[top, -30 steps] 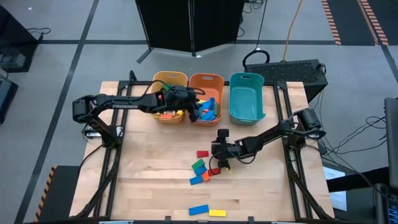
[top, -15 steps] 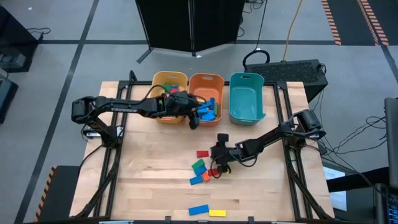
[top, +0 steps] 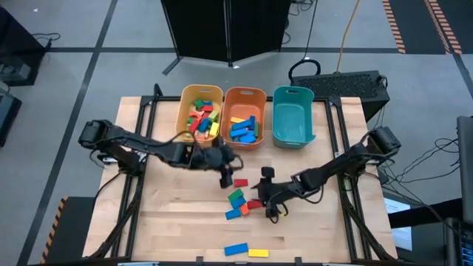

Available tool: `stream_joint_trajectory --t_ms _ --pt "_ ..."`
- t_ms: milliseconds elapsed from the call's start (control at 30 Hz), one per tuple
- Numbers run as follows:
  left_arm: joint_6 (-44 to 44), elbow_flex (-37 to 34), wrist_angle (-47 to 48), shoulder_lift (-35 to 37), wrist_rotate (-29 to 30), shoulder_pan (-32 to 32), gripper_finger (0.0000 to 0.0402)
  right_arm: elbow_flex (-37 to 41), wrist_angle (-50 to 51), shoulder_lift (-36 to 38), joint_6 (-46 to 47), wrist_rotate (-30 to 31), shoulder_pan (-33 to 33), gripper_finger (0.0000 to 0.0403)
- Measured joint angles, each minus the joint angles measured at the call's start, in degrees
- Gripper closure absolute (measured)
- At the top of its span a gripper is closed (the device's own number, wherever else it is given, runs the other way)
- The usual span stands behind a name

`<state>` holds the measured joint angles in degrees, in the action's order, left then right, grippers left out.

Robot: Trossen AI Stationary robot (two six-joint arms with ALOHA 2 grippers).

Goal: Sort blocks by size
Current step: Put the blue rectangle block into the orange bin

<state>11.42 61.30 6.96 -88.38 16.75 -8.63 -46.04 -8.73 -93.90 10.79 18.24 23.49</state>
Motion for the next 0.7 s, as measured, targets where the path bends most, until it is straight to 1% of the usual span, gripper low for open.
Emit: stream_joint_trajectory --t_ms 67,233,367,600,700 --pt "2.1 0.0 0.2 0.0 1.7 -2.7 0.0196 0.0 -0.8 0.2 1.4 -2.3 1.2 0.0223" --pt "8.1 0.0 0.0 0.0 4.7 -8.3 0.0196 0.0 -3.9 -1.1 3.1 -2.1 4.9 0.0223" --pt "12.3 0.0 -0.3 -1.4 7.3 -12.5 0.0196 0.0 -8.6 -2.8 3.5 -2.1 7.4 0.0223" --pt "18.0 -0.1 -0.6 -6.0 8.0 -18.5 0.0196 -0.1 -18.2 -6.0 4.1 -1.9 10.8 0.0222" --pt "18.3 -0.1 -2.0 -8.0 8.0 -20.9 0.0196 -0.1 -21.1 -7.4 5.7 -1.9 11.7 0.0222"
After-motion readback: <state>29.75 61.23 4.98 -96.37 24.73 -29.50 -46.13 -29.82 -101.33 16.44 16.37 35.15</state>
